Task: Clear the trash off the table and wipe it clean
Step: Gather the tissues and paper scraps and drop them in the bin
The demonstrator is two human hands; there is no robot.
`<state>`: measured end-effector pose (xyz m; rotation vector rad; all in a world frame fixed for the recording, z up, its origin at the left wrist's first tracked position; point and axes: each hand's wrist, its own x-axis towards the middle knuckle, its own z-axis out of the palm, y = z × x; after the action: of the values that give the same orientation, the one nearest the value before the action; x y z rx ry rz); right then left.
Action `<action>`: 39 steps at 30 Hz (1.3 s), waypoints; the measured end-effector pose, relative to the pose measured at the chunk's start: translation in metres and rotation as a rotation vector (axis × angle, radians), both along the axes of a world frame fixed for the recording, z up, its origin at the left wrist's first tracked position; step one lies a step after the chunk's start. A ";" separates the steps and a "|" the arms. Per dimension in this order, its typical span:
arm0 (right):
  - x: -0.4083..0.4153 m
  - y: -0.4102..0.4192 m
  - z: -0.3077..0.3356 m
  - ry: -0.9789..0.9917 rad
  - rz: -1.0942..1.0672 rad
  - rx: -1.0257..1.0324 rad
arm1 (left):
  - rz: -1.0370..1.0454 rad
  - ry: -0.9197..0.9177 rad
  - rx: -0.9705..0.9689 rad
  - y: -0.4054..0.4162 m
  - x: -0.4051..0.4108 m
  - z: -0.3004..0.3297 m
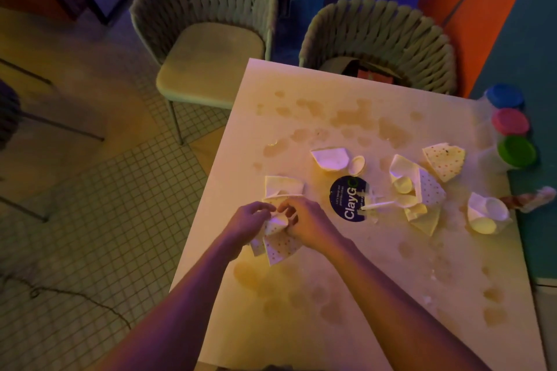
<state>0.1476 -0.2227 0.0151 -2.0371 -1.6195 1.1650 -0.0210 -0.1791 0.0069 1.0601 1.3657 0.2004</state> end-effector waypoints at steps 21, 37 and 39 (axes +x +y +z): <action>-0.011 0.028 -0.011 0.127 -0.220 -0.004 | 0.089 -0.161 0.016 0.010 -0.022 -0.010; 0.018 0.064 -0.010 -0.332 -0.096 -0.303 | 0.060 -0.196 -0.048 0.023 -0.025 -0.011; 0.023 0.066 -0.006 -0.268 -0.081 -0.338 | 0.058 -0.211 -0.063 0.025 -0.029 -0.011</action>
<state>0.1708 -0.1568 0.0094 -2.5413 -1.5167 1.2511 -0.0502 -0.1543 -0.0040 0.9204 1.2059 0.3017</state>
